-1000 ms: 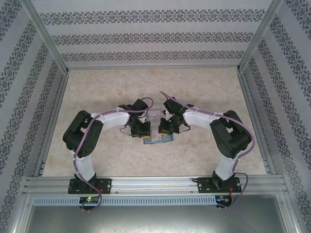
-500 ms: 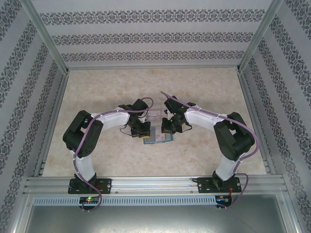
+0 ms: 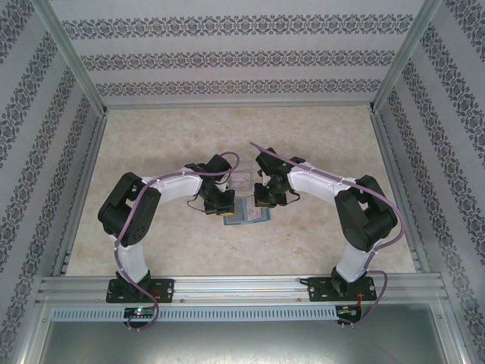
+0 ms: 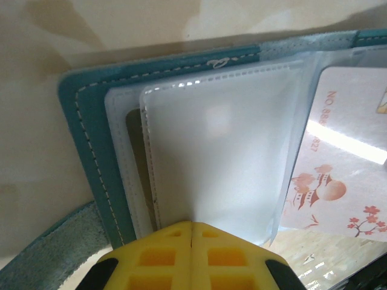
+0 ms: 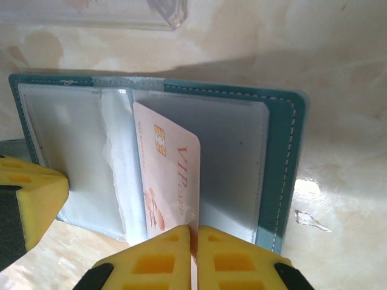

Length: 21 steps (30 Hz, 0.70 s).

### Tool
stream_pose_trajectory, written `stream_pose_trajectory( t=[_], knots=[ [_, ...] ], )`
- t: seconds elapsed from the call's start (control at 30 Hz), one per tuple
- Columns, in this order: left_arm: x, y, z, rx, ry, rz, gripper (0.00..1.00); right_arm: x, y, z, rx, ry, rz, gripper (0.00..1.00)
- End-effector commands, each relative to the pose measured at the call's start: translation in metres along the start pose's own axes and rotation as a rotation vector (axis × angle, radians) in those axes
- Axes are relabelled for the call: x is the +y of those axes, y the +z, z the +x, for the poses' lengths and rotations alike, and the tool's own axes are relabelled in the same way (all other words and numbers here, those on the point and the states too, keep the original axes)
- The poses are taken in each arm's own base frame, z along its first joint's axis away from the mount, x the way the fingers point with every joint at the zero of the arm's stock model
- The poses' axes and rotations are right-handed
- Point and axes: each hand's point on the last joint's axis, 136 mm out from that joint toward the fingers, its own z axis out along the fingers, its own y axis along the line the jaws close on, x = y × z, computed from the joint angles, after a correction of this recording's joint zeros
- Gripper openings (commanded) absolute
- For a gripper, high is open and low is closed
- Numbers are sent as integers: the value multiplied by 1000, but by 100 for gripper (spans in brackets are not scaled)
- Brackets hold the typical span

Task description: Take the credit cards out of the card holder

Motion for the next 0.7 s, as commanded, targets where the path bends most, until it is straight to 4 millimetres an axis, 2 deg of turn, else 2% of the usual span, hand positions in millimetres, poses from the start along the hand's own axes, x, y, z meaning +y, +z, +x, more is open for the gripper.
stream_pose_trajectory(
  t=[0.0,0.37,0.67],
  knots=[
    [30,14,15,57,-21,-129,0,-2,-9,-2,-22,-34,51,9],
    [29,14,15,56,-19,-127,0,21,-1,0,-1,-27,-46,11],
    [30,15,15,56,-20,-127,0,33,2,6,19,-14,-96,19]
  ],
)
